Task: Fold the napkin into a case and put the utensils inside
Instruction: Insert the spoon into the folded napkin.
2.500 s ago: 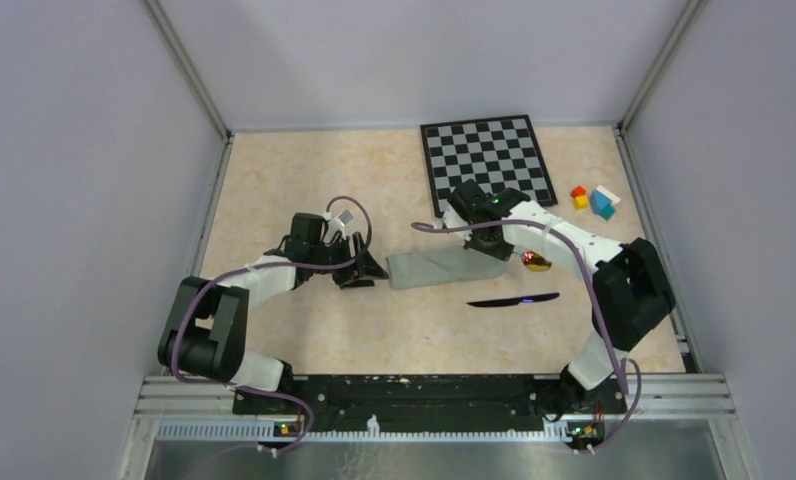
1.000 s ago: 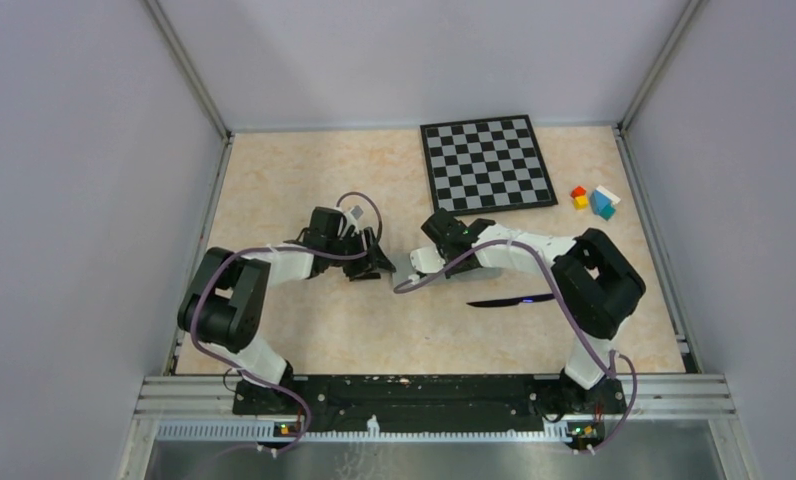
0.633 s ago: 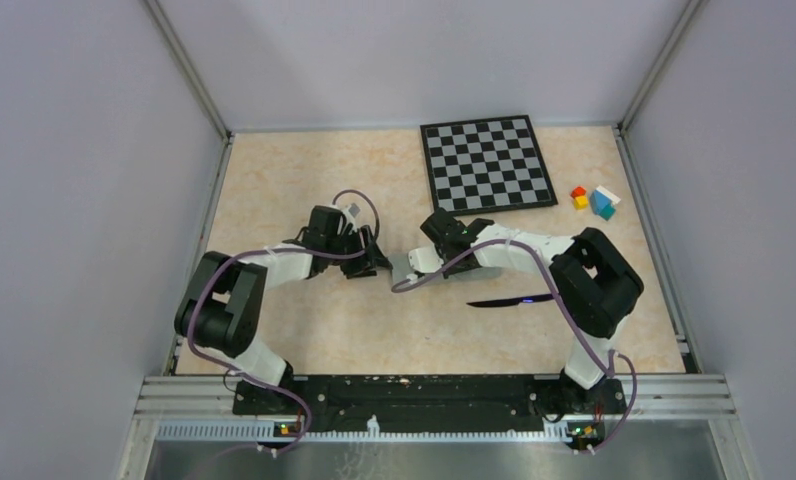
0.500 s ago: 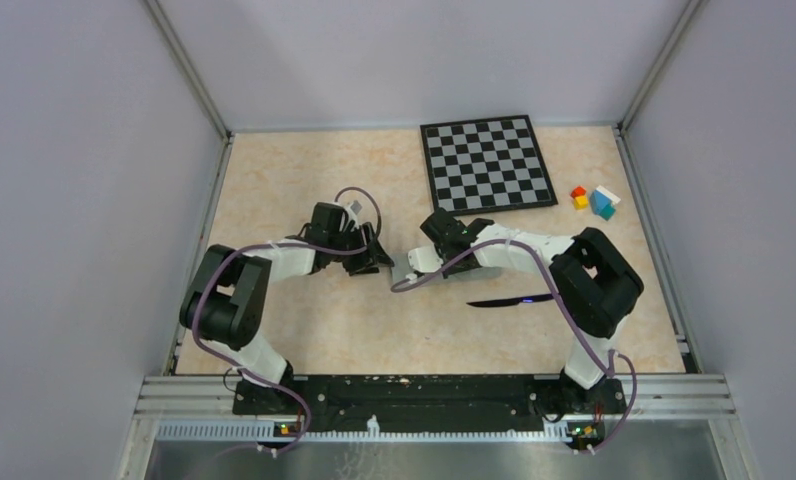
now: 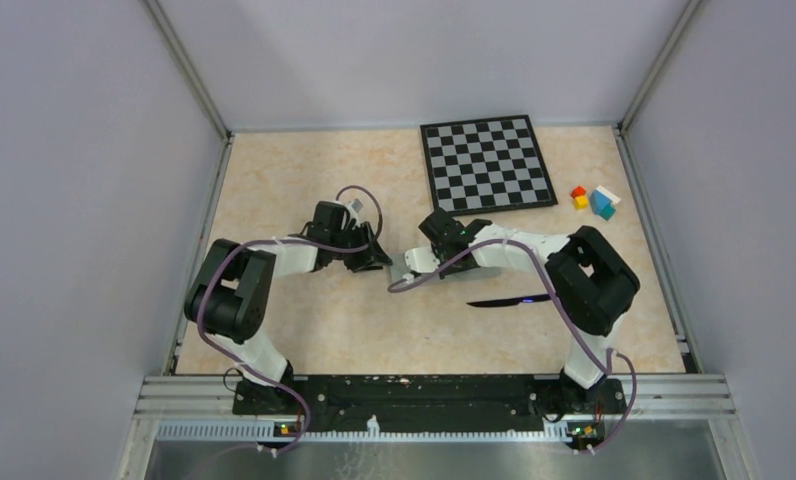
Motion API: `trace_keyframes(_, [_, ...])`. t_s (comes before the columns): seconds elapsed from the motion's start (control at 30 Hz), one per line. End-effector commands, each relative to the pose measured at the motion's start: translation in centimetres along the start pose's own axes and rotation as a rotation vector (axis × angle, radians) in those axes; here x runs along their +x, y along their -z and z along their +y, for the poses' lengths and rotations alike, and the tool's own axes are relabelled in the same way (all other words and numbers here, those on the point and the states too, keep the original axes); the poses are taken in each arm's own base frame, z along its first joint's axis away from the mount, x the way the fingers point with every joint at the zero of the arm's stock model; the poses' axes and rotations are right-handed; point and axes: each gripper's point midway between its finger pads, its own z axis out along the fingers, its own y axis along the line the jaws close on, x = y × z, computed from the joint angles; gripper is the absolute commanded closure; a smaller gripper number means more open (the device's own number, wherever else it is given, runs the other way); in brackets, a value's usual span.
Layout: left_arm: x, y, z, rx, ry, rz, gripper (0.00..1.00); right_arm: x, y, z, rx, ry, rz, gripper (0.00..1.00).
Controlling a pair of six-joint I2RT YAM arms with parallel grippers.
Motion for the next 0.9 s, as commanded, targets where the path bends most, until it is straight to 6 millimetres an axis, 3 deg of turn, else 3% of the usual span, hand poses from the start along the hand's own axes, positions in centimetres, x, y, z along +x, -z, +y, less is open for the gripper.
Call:
trace_keyframes(0.0, [0.1,-0.9,2.2,-0.081,-0.011,-0.008,0.58,-2.2,0.5,-2.2,0.057,0.012,-0.073,1.0])
trace_keyframes(0.63, [0.3,-1.1,2.3,-0.073,-0.023,-0.006,0.68,-5.0,0.3,-4.4,0.081,0.116,-0.151,1.0])
trace_keyframes(0.87, [0.2,-1.3,1.9,-0.068,-0.033,-0.006,0.69,-6.2,0.4,-4.2,0.08,0.169,-0.18,1.0])
